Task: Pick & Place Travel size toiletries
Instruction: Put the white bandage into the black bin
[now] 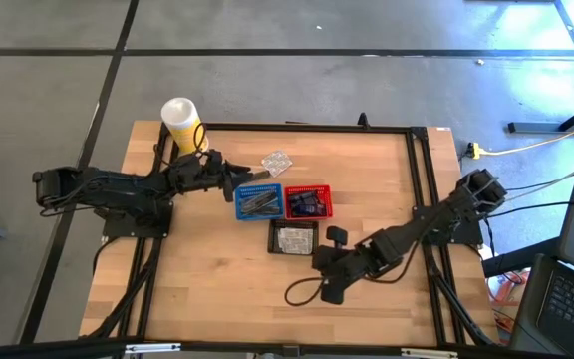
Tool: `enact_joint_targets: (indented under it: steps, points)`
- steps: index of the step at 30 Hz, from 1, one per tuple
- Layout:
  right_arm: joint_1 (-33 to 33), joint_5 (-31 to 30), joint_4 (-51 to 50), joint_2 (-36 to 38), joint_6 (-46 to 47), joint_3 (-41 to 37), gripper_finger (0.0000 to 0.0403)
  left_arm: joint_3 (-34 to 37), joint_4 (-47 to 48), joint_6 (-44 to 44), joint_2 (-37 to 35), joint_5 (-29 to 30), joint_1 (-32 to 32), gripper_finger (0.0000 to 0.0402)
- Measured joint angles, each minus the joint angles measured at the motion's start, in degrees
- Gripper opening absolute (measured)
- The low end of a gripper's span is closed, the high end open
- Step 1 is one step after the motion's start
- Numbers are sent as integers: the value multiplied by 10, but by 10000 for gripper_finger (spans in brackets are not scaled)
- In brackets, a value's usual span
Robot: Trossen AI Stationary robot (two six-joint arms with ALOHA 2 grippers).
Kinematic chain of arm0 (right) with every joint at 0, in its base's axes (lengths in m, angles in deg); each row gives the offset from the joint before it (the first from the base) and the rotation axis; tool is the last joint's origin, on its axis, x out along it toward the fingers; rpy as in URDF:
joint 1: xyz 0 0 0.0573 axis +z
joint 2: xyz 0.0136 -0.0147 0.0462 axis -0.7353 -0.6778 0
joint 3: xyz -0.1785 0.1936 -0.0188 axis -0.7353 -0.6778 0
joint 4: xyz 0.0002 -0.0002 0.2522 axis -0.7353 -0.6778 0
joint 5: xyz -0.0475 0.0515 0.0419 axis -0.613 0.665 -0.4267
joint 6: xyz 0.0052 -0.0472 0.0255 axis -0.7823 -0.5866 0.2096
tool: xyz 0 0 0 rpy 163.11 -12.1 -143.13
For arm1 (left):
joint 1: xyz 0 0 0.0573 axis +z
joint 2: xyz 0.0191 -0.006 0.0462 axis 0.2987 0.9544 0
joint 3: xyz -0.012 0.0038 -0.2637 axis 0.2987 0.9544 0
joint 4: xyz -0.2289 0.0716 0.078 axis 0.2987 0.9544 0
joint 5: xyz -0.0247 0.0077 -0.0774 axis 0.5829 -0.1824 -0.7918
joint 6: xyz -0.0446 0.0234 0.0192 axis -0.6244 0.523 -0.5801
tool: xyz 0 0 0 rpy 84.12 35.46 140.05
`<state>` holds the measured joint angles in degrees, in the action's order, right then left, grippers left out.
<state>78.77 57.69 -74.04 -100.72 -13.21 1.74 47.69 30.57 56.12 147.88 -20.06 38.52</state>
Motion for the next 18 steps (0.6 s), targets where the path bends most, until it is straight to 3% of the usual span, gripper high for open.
enact_joint_targets:
  steps: [5,10,18]
  points:
    - [-12,22,73,0,-29,0,1,0,1,0,0,0,0,125]
    - [-19,29,129,0,-51,0,1,0,19,20,0,-46,0,125]
    - [-31,14,153,0,-49,0,3,-1,5,29,0,-19,0,125]
